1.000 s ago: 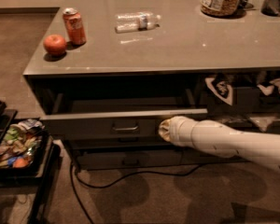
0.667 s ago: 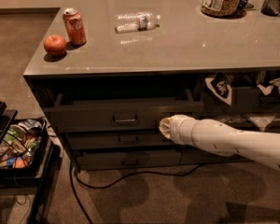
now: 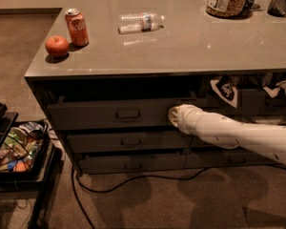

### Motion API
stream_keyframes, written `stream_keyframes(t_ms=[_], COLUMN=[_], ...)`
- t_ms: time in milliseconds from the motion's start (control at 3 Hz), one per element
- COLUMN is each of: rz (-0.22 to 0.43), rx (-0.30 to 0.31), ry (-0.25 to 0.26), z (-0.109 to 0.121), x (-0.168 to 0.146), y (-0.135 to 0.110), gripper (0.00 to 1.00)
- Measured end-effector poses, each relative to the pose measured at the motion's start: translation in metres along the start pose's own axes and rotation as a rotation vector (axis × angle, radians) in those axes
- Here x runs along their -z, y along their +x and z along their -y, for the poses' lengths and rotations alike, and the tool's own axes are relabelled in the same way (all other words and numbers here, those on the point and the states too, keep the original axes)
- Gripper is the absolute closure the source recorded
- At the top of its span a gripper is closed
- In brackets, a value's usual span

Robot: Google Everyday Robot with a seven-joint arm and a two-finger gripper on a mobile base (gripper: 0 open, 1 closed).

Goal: Close top drawer

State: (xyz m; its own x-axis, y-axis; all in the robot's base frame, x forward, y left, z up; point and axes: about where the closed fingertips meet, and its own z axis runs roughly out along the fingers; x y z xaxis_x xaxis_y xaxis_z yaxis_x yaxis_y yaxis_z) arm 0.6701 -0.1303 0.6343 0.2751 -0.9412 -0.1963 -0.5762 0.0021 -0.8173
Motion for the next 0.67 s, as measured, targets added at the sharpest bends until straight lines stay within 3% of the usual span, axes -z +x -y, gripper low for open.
stream_keyframes(t_ms=[333, 667], rz=[-0.009, 0.029], rx=[0.013, 0.025], ry=[0.025, 0.007], z=[0.008, 0.005], x=[-0.004, -0.034], y=[0.005, -0.006], gripper=[1.00, 1.00])
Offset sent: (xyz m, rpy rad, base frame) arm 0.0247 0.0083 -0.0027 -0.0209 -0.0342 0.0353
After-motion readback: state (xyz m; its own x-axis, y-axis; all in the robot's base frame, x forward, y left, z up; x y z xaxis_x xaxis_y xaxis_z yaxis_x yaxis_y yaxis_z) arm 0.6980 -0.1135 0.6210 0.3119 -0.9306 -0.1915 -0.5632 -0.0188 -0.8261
